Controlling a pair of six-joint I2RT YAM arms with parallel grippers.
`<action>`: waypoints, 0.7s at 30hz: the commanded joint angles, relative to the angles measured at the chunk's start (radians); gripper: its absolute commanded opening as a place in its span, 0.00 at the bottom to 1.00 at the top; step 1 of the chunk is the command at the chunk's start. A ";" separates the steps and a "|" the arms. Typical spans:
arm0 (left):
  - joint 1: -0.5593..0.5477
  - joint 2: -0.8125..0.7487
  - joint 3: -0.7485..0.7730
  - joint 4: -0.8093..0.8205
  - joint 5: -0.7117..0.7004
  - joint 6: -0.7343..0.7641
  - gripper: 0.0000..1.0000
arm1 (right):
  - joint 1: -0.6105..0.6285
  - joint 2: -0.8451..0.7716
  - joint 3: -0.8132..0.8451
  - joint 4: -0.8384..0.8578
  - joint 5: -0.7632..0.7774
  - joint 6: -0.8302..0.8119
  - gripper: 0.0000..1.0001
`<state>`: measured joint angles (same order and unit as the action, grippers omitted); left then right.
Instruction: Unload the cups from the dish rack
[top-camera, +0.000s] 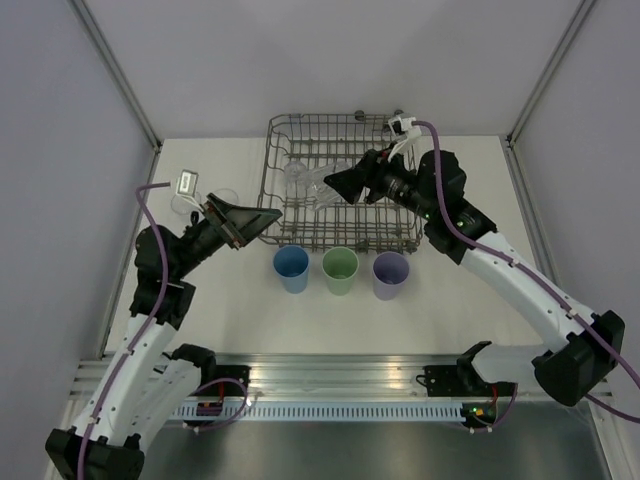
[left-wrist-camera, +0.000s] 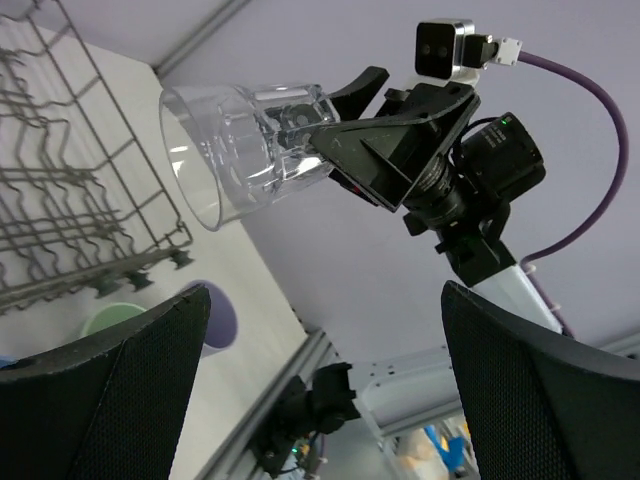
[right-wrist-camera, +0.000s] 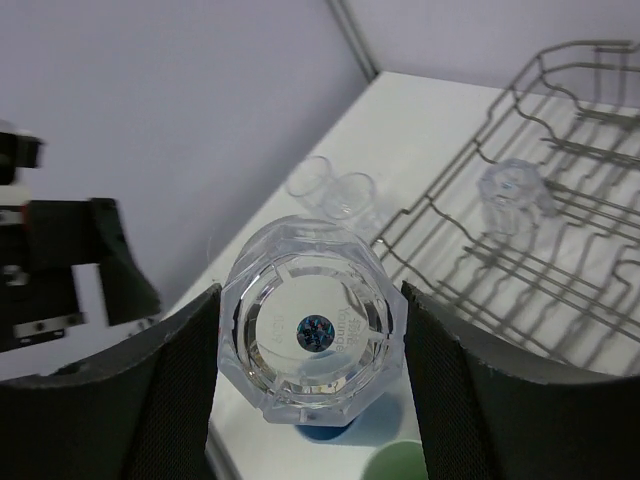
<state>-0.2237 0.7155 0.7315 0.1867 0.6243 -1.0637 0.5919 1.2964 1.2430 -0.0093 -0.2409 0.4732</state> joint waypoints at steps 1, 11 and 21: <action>-0.080 0.009 -0.026 0.192 -0.061 -0.159 1.00 | 0.000 -0.071 -0.042 0.236 -0.161 0.136 0.33; -0.220 0.094 -0.047 0.485 -0.109 -0.229 0.97 | 0.002 -0.132 -0.143 0.442 -0.313 0.272 0.33; -0.256 0.117 -0.060 0.617 -0.107 -0.236 0.52 | 0.003 -0.149 -0.188 0.529 -0.359 0.317 0.33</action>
<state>-0.4675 0.8291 0.6804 0.6979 0.5301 -1.2720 0.5919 1.1828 1.0546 0.3996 -0.5682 0.7670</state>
